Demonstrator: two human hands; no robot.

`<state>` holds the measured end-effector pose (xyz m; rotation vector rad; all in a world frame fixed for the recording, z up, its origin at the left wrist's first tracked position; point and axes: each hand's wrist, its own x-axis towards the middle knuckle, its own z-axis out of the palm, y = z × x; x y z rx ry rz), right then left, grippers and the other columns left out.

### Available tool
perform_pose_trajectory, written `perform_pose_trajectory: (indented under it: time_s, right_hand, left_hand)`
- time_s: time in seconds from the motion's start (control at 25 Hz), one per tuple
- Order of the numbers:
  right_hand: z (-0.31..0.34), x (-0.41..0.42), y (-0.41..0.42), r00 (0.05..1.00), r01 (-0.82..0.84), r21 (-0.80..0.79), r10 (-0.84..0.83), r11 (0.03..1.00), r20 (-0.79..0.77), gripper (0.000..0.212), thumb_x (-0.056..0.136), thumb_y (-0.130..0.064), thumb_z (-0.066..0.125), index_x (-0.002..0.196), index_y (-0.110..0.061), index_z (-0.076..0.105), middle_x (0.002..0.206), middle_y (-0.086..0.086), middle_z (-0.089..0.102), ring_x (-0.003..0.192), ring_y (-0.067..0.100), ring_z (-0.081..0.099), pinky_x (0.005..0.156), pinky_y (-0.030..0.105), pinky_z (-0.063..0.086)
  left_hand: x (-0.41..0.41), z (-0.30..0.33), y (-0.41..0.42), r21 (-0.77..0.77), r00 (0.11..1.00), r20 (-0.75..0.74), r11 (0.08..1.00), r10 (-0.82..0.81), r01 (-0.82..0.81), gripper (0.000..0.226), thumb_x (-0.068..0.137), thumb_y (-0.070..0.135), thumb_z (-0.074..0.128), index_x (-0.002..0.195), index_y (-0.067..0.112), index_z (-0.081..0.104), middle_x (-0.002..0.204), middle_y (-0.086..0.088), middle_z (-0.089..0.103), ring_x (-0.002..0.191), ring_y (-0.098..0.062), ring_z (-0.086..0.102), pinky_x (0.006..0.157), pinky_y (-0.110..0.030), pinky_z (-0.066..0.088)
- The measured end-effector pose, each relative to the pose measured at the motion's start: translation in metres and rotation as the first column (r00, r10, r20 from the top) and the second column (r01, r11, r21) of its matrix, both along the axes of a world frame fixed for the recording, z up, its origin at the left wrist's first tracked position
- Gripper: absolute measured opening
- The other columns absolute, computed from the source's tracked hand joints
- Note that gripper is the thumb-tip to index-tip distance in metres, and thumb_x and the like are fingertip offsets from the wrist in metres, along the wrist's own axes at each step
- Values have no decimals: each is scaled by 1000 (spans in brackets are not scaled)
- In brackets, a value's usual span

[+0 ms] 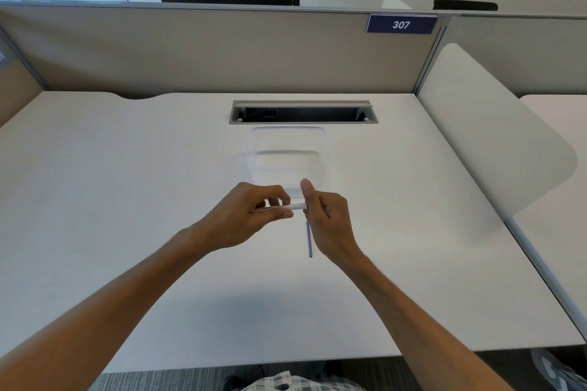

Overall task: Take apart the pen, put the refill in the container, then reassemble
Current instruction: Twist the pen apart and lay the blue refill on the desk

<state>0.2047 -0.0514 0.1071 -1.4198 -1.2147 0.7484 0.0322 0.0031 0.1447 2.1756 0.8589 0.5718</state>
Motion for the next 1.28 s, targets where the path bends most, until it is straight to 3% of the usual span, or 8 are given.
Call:
perform_pose_trajectory:
  time_s: [0.12, 0.28, 0.4, 0.56, 0.68, 0.92, 1.2, 1.28]
  right_hand:
    - [3, 2, 0, 998, -22, 51, 19, 998, 51, 55, 103, -31, 48, 54, -16, 27, 50, 2, 24, 51, 16, 22, 50, 31, 19]
    - [6, 5, 1, 988, -39, 159, 13, 987, 157, 48, 103, -22, 49, 59, -16, 33, 51, -6, 26, 49, 11, 24, 50, 22, 21]
    - [8, 7, -1, 987, -75, 129, 55, 989, 148, 37, 102, -25, 51, 69, -8, 48, 60, 9, 49, 54, 21, 40, 50, 25, 28]
    - [10, 7, -5, 994, -97, 26, 96, 995, 50, 45, 102, -33, 51, 63, -12, 54, 56, -7, 50, 52, 8, 40, 50, 18, 29]
    - [9, 12, -4, 990, -135, 7, 135, 991, 41, 50, 103, -33, 49, 58, -11, 53, 55, -2, 52, 52, 11, 41, 54, 21, 32]
    - [7, 23, -5, 975, -223, -50, 222, 974, -18, 28, 98, -34, 56, 81, -16, 68, 77, 2, 70, 73, 9, 59, 69, 35, 42]
    - [8, 32, -7, 972, -235, -51, 234, 971, -21, 12, 94, -23, 67, 89, -14, 74, 85, -3, 74, 88, 19, 69, 83, 38, 52]
    - [9, 32, -7, 976, -216, -44, 214, 975, -34, 6, 91, -20, 71, 90, -16, 75, 86, -5, 75, 89, 19, 71, 82, 35, 53]
  left_hand:
    - [-1, 0, 3, 73, 999, -9, 997, 31, -30, 18, 91, 39, 64, 86, 24, 72, 65, 15, 61, 56, -12, 48, 55, -28, 39]
    - [0, 6, 1, -70, 1000, -17, 997, -14, 13, 27, 96, 32, 55, 78, 18, 70, 52, 14, 48, 50, -9, 37, 52, -16, 29]
    - [-2, 8, 3, -34, 998, -53, 999, -13, 11, 29, 98, 31, 51, 83, 16, 70, 55, 15, 51, 52, -9, 42, 53, -14, 32]
    - [-5, 4, 5, 24, 997, -72, 1000, 4, -2, 27, 97, 35, 51, 88, 18, 69, 51, 10, 44, 47, -11, 37, 49, -18, 29]
    - [-5, 3, 6, 60, 996, -89, 998, 6, 0, 23, 98, 33, 52, 87, 20, 68, 50, 12, 46, 47, -12, 37, 49, -19, 28]
    - [-3, 5, 8, 68, 995, -98, 998, 1, 6, 17, 98, 34, 54, 92, 25, 67, 50, 8, 43, 47, -13, 35, 49, -22, 29]
    - [-3, 7, 11, 66, 992, -126, 998, -14, 23, 24, 98, 40, 50, 95, 26, 69, 60, -7, 55, 54, -23, 43, 53, -34, 34]
    - [-3, 9, 10, 86, 987, -160, 996, -14, 28, 22, 99, 39, 50, 95, 27, 69, 58, -3, 54, 52, -20, 42, 53, -33, 34]
